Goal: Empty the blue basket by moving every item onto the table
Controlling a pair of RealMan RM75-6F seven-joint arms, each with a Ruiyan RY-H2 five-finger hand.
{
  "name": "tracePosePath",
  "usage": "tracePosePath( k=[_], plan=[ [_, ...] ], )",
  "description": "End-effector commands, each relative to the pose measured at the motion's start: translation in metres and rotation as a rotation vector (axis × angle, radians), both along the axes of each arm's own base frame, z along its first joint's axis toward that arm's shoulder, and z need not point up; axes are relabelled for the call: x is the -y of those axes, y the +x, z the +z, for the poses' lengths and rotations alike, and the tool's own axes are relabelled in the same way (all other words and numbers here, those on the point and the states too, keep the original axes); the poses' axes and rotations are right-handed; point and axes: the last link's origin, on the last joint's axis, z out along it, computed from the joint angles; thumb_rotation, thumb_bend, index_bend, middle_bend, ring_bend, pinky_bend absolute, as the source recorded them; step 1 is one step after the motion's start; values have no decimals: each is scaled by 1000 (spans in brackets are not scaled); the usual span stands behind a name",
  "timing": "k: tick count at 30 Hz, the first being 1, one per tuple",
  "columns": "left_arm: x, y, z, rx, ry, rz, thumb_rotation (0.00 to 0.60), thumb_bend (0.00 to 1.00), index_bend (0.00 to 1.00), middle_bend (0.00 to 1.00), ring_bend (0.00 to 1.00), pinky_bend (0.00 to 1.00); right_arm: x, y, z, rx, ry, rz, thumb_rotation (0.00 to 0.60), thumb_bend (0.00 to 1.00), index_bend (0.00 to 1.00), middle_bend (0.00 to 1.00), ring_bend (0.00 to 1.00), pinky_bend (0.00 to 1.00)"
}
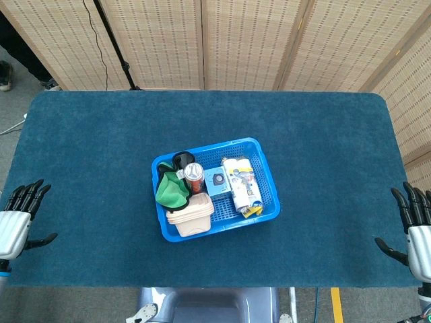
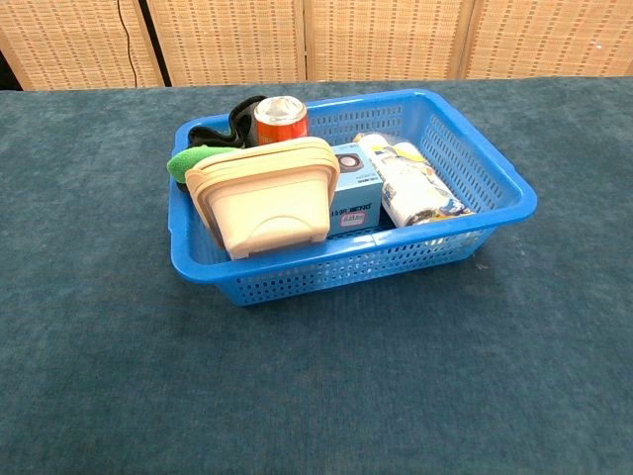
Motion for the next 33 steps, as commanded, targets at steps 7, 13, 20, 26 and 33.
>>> tracePosePath(
  k=[7,13,20,26,33],
  plan=[
    [-13,18,-6,82,-31,-103,600,0,0,0,0,0,-2,3,1,42,5,12,600,0,0,0,0,0],
    [-45,66,-31,154,-132,-347,600,0,0,0,0,0,-1,1,-1,46,34,4,600,0,0,0,0,0],
    [-76,119,-72,46,-214,-438,600,19,0,0,0,13,1,1,-1,54,48,1,600,0,0,0,0,0],
    [-89,137,-94,-31,-235,-411,600,33,0,0,0,40,3,-1,2,71,44,-10,600,0,0,0,0,0],
    [-102,151,-106,-2,-232,-393,600,35,12,0,0,112,4,-1,4,83,44,-8,600,0,0,0,0,0]
  ],
)
